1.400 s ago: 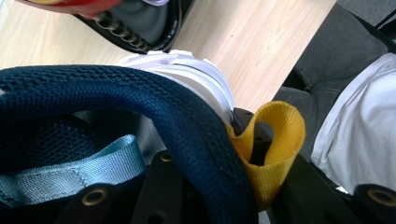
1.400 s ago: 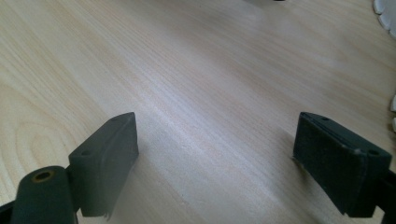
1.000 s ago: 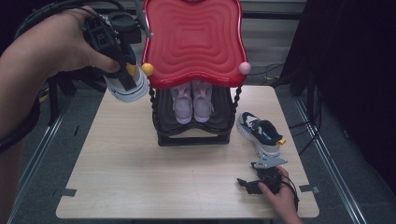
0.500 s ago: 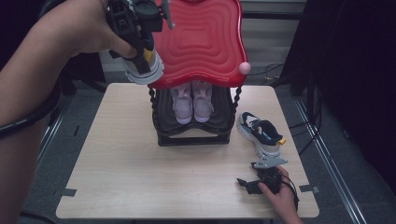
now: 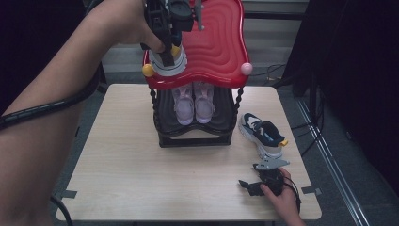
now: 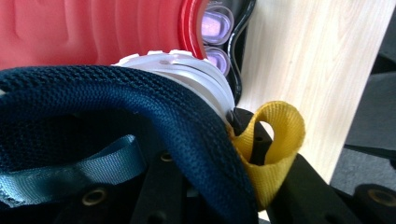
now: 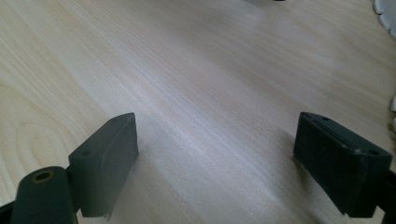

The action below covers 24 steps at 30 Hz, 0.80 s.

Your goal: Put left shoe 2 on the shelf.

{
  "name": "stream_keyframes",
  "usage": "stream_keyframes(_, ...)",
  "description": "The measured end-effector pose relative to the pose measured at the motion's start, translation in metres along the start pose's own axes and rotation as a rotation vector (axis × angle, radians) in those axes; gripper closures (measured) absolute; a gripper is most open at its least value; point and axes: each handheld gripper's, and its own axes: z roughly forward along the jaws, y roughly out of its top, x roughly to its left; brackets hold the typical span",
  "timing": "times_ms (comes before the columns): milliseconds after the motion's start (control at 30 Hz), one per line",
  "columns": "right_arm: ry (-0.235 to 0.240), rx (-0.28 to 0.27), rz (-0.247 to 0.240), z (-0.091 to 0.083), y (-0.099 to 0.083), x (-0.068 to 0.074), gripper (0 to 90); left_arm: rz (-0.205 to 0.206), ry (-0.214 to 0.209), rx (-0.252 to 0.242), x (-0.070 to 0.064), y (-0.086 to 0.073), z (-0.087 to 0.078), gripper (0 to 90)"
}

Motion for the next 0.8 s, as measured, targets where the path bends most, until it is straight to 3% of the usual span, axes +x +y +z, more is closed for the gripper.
stream_keyframes(167, 0.001, 0.001, 0.004, 0.000, 0.000, 0.000, 13.5, 0.018, -0.017, 0.005, 0.006, 0.006, 0.010, 74.4)
stream_keyframes(367, 0.001, 0.001, 0.003, 0.000, 0.000, 0.000, 13.5, 0.046, 0.013, 0.024, 0.014, 0.015, 0.017, 74.3)
stream_keyframes(800, 0.001, 0.001, 0.003, 0.000, 0.000, 0.000, 13.5, 0.126, 0.015, 0.047, 0.032, 0.037, 0.035, 73.6)
